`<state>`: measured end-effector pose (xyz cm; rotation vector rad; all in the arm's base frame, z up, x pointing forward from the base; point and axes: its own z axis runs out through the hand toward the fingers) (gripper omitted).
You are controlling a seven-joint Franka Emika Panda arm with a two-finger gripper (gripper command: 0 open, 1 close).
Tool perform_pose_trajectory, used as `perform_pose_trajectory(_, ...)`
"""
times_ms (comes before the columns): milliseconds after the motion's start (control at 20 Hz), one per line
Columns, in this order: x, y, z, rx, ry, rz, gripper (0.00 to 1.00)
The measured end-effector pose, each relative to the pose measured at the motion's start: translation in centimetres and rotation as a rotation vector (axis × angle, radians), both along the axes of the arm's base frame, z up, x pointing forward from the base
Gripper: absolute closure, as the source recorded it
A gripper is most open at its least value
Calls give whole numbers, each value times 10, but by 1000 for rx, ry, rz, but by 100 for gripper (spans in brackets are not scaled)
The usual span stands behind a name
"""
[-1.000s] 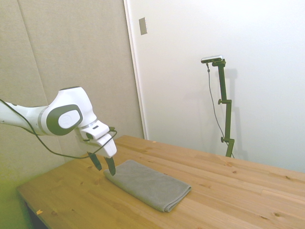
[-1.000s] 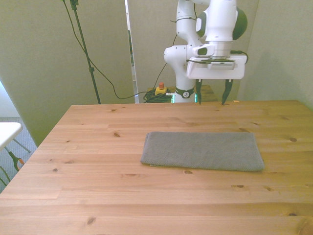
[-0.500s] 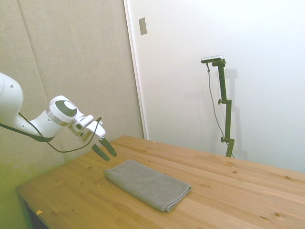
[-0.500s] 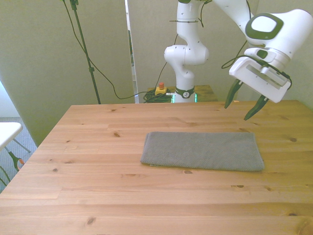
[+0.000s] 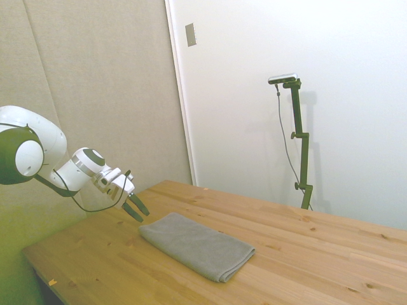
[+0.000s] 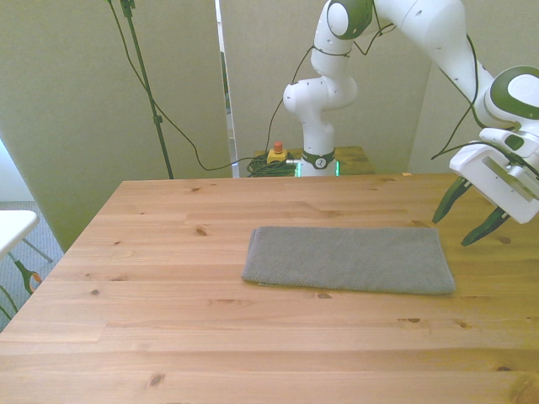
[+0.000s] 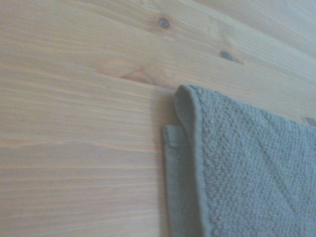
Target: Fold the towel
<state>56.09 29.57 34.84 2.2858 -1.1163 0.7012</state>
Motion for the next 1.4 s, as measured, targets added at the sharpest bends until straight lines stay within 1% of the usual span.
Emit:
perform_pose_trajectory(200, 1, 10, -10, 9, 16, 0, 0)
perform_pose_trajectory(350, 4, 3, -12, 12, 38, -13, 0)
perform_pose_trajectory(600, 10, -32, -13, 37, 58, -52, 0)
perform_pose_trajectory(850, 7, -80, -12, 73, 47, -70, 0)
perform_pose_trajectory(900, 6, -84, -12, 82, 42, -69, 100)
perform_pose_trajectory(1400, -1, -92, -10, 119, 19, -43, 100)
